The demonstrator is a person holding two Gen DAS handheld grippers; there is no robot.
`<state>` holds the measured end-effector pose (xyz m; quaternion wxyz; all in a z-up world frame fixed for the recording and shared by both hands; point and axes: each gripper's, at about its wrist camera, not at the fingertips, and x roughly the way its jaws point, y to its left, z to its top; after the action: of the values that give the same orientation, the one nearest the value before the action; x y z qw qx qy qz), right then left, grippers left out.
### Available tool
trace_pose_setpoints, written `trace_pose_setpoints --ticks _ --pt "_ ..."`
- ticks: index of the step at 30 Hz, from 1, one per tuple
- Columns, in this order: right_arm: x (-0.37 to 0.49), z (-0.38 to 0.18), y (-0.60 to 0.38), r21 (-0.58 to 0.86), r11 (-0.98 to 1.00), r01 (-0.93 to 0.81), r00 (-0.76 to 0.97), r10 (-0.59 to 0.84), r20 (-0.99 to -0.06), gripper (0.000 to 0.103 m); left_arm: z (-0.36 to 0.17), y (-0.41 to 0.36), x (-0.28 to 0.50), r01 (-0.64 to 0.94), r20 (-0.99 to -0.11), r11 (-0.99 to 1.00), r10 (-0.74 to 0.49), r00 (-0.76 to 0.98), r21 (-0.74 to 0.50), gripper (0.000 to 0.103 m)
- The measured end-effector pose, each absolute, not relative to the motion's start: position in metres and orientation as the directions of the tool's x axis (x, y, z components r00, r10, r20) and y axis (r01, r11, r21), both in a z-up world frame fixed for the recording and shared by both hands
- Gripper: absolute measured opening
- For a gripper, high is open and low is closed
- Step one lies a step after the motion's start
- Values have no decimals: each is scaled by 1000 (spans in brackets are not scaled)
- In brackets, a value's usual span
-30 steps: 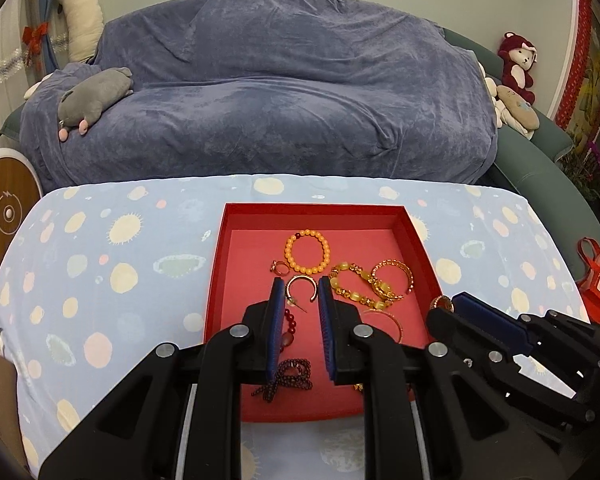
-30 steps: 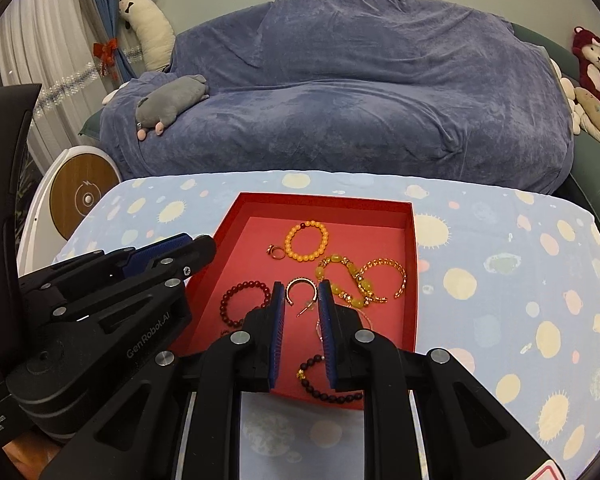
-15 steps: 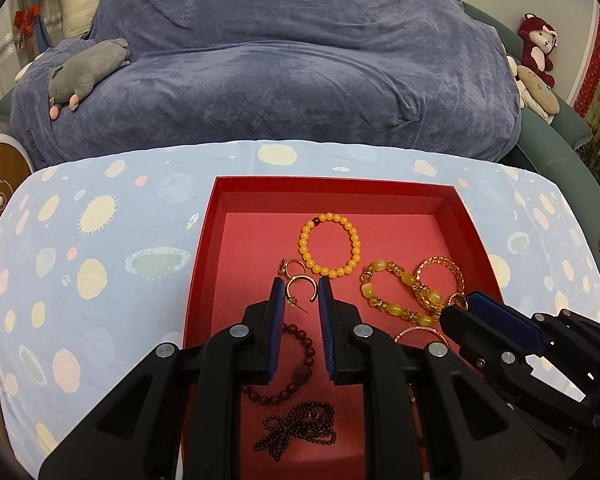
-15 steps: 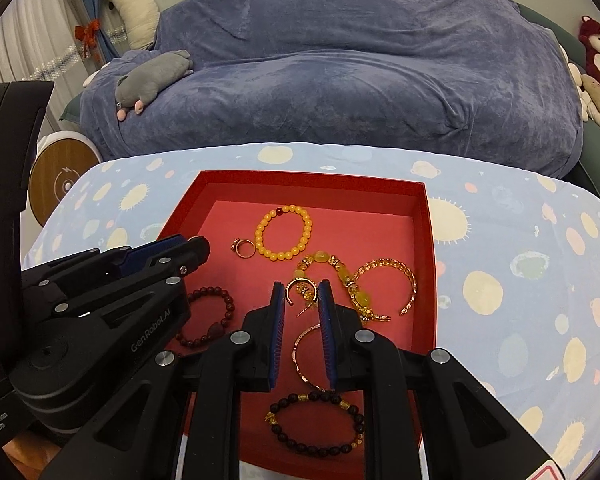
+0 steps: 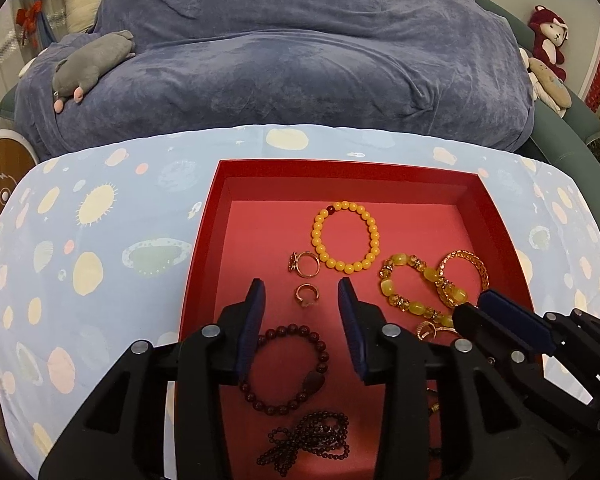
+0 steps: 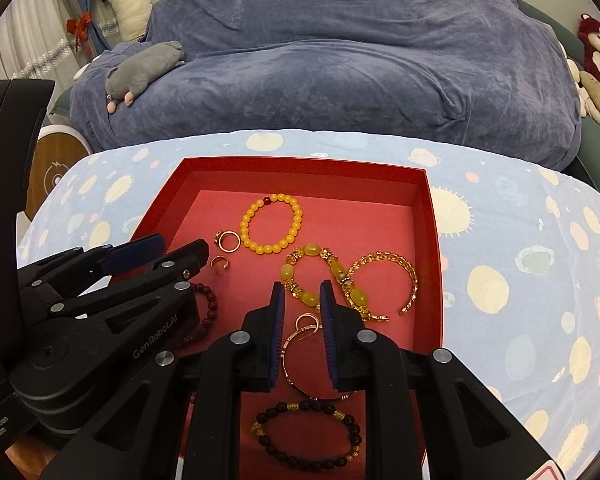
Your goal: Organize jewelry
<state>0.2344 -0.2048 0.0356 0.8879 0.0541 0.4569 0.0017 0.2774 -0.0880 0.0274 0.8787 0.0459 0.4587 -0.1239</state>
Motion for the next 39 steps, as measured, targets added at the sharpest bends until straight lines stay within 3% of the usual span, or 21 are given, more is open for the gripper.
trace_pose_setpoints --ticks 14,17,24,39 --pt "197 79 -203 81 994 73 623 18 -782 29 74 -82 238 252 -785 968 -160 598 -5 38" --pt "181 93 -201 77 993 90 634 2 -773 30 88 -79 222 243 -776 970 -156 611 -3 44" --pt "133 117 -201 78 987 139 671 -36 -740 47 114 -67 179 234 -752 972 -159 639 -7 52" --pt "49 111 -183 77 980 185 654 -64 -754 47 110 -48 94 221 -763 975 -154 628 -15 52"
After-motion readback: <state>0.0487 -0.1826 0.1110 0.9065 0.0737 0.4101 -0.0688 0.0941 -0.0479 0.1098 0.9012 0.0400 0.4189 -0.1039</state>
